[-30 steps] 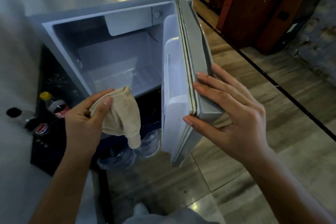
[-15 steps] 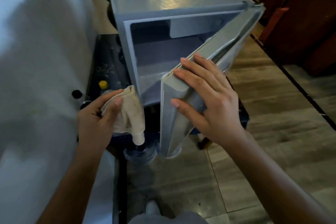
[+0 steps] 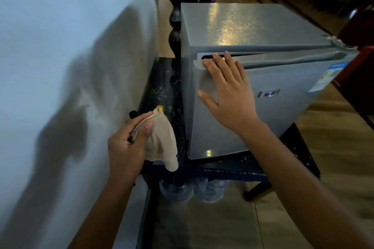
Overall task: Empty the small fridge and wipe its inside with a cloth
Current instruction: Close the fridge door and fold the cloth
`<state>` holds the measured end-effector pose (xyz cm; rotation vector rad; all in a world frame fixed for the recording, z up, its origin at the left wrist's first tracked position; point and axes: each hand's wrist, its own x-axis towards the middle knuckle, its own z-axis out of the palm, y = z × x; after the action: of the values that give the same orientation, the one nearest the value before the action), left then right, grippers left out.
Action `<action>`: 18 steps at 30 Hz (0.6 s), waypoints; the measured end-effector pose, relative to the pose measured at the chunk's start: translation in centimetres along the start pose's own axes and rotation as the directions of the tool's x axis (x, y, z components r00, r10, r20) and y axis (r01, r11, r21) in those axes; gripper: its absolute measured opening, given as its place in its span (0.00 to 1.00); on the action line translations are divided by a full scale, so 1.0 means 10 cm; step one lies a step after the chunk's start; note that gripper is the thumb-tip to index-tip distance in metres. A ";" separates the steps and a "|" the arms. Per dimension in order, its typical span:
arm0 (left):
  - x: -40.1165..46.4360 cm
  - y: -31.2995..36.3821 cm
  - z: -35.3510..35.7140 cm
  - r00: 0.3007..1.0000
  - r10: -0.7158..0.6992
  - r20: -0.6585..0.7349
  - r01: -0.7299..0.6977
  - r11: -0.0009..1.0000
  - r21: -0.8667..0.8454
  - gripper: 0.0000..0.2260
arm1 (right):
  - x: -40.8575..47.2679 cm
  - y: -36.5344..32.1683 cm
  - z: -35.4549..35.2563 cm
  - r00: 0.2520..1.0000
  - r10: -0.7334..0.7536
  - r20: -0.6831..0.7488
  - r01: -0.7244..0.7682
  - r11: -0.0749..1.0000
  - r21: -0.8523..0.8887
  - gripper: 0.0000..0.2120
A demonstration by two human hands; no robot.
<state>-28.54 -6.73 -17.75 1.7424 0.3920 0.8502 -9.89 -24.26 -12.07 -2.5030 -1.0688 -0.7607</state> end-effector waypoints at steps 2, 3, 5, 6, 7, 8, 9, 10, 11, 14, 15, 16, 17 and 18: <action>0.03 0.01 -0.03 0.999 0.001 -0.044 -0.001 1.000 0.011 0.12 | 0.11 0.01 0.06 1.000 -0.006 0.028 0.007 0.999 -0.037 0.33; 0.05 0.02 -0.04 0.998 0.008 -0.059 -0.007 1.000 0.015 0.10 | 0.17 0.01 0.08 0.999 -0.003 0.039 0.006 0.998 -0.059 0.34; 0.07 0.05 -0.07 0.996 0.025 -0.081 -0.023 1.000 0.021 0.09 | 0.27 0.02 0.14 0.998 0.011 0.063 -0.005 0.996 -0.094 0.36; 0.09 0.07 -0.08 0.996 0.032 -0.085 -0.030 0.999 0.023 0.09 | 0.32 0.02 0.16 0.997 0.020 0.073 -0.013 0.994 -0.105 0.37; 0.09 0.08 -0.09 0.996 0.036 -0.084 -0.035 0.999 0.022 0.09 | 0.35 0.03 0.18 0.996 0.031 0.080 -0.022 0.993 -0.117 0.37; 0.09 0.08 -0.10 0.996 0.040 -0.082 -0.038 0.999 0.021 0.09 | 0.36 0.03 0.20 0.996 0.037 0.083 -0.026 0.992 -0.126 0.38; 0.09 0.09 -0.10 0.996 0.043 -0.080 -0.042 0.999 0.022 0.09 | 0.36 0.03 0.22 0.996 0.039 0.083 -0.028 0.991 -0.134 0.39; 0.09 0.09 -0.11 0.996 0.047 -0.076 -0.045 0.999 0.024 0.09 | 0.36 0.03 0.24 0.996 0.040 0.083 -0.028 0.990 -0.140 0.39; 0.08 0.09 -0.10 0.996 0.048 -0.071 -0.046 0.999 0.026 0.09 | 0.36 0.04 0.24 0.996 0.036 0.085 -0.024 0.990 -0.142 0.39; 0.05 0.12 -0.10 0.997 0.055 -0.059 -0.053 0.998 0.036 0.10 | 0.37 0.04 0.25 0.996 0.025 0.088 -0.013 0.992 -0.129 0.40; 0.05 0.13 -0.11 0.997 0.062 -0.052 -0.060 0.997 0.041 0.10 | 0.37 0.04 0.25 0.996 0.025 0.089 -0.014 0.992 -0.124 0.40; 0.05 0.14 -0.11 0.997 0.067 -0.047 -0.064 0.997 0.046 0.10 | 0.37 0.05 0.25 0.996 0.024 0.091 -0.013 0.993 -0.121 0.40; 0.04 0.16 -0.11 0.997 0.068 -0.041 -0.066 0.996 0.052 0.10 | 0.37 0.05 0.24 0.995 0.024 0.099 -0.012 0.993 -0.121 0.40; 0.04 0.17 -0.12 0.997 0.072 -0.033 -0.070 0.996 0.057 0.10 | 0.37 0.05 0.23 0.994 0.024 0.111 -0.011 0.993 -0.118 0.40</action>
<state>-29.40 -6.27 -15.84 1.8043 0.3823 0.9301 -6.54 -21.43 -11.82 -2.6786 -1.0660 -0.7040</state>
